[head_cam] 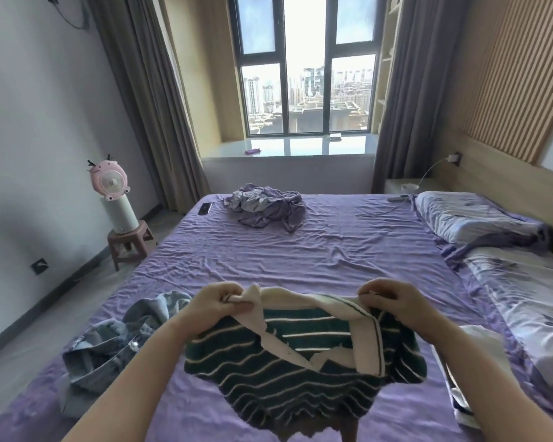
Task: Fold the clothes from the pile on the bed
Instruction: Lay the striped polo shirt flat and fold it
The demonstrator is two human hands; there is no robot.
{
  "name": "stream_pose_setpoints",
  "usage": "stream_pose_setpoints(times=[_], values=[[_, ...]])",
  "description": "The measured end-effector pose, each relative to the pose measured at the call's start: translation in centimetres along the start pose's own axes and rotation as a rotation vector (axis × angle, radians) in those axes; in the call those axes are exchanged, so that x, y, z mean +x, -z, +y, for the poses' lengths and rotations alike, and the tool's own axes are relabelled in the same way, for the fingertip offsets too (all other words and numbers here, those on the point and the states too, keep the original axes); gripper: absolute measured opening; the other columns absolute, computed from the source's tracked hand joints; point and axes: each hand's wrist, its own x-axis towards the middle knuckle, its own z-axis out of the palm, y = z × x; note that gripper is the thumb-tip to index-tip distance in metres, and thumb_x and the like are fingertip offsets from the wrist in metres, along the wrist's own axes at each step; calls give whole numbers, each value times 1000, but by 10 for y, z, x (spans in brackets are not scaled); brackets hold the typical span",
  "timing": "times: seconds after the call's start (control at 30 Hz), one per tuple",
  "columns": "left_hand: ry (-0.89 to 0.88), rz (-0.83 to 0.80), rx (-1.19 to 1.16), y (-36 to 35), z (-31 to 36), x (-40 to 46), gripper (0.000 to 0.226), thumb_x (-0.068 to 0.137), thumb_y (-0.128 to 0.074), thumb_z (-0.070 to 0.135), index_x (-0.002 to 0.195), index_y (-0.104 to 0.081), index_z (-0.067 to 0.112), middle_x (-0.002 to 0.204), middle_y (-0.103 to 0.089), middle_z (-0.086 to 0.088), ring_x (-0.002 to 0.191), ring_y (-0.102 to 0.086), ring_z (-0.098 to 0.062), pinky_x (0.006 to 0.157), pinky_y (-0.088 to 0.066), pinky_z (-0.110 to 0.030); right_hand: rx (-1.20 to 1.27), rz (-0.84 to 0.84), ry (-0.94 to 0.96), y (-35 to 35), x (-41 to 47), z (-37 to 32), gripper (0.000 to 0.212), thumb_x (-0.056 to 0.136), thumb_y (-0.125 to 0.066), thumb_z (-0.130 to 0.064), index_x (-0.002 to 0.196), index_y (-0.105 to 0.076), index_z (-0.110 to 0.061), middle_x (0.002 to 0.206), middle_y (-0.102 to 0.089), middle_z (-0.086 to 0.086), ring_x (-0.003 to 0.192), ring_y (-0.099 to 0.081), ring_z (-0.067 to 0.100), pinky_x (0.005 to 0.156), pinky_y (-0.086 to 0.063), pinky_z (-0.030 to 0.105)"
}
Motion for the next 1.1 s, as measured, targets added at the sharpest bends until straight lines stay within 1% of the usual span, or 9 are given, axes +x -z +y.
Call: stream_pose_setpoints(times=[0.17, 0.3, 0.43, 0.57, 0.67, 0.77, 0.9, 1.0, 1.1], values=[[-52, -7, 7, 15, 5, 16, 13, 83, -70, 21, 73, -64, 16, 63, -57, 9, 60, -52, -3, 58, -41, -14, -41, 65, -47, 2, 10, -6, 16, 85, -66, -22, 71, -68, -14, 64, -62, -5, 57, -53, 1, 56, -40, 13], [-42, -19, 26, 5, 17, 25, 25, 82, -63, 43, 66, -64, 25, 59, -59, 12, 55, -53, 1, 56, -42, -10, -194, 101, -66, 0, 14, -2, 42, 93, -53, -32, 67, -56, 1, 63, -50, 4, 60, -45, 13, 60, -35, 32], [10, -30, 33, -8, 21, 22, 44, 76, -59, 59, 69, -61, 15, 60, -56, 6, 57, -54, -7, 58, -44, -19, -207, 144, -146, 1, 1, 11, 43, 95, -47, -38, 63, -51, -9, 62, -48, 4, 61, -44, 16, 59, -34, 33], [70, -163, -27, -17, 16, 6, 36, 76, -64, 59, 67, -63, 24, 65, -57, 3, 62, -54, -12, 61, -41, -24, -106, -4, -232, 2, -20, 21, 37, 95, -47, -37, 68, -55, -11, 66, -52, 2, 64, -47, 16, 65, -38, 33], [196, -366, -75, -19, 7, -3, 42, 75, -69, 58, 89, -71, 19, 84, -69, -3, 78, -65, -16, 69, -50, -27, 65, -165, -280, 4, -38, 24, 36, 89, -49, -46, 74, -55, -13, 67, -53, 0, 63, -49, 14, 63, -41, 28], [286, -450, -132, -14, -1, -4, 48, 75, -71, 54, 101, -70, 13, 94, -71, -7, 87, -68, -20, 72, -52, -26, 180, -251, -329, 6, -46, 23, 36, 86, -51, -49, 75, -57, -15, 66, -55, 0, 62, -51, 15, 60, -42, 27], [346, -420, -148, -12, -10, 11, 44, 75, -70, 56, 99, -72, 20, 96, -73, -4, 87, -69, -16, 72, -53, -23, 147, -228, -335, -4, -32, 29, 36, 87, -54, -44, 79, -56, -9, 71, -51, 7, 65, -47, 19, 64, -39, 33], [407, -267, -86, -31, -37, 34, 39, 75, -71, 52, 93, -73, 18, 88, -74, -1, 79, -68, -12, 68, -53, -21, 92, -235, -380, -20, -15, 51, 27, 87, -61, -36, 89, -66, -10, 83, -65, 12, 73, -58, 14, 69, -46, 29], [455, -151, -4, -69, -93, 61, 25, 82, -71, 36, 80, -67, 12, 73, -64, 2, 65, -58, -8, 62, -44, -17, 93, -323, -491, -48, -2, 91, 19, 83, -70, -20, 101, -68, -15, 98, -70, 9, 84, -63, 10, 78, -48, 24]])
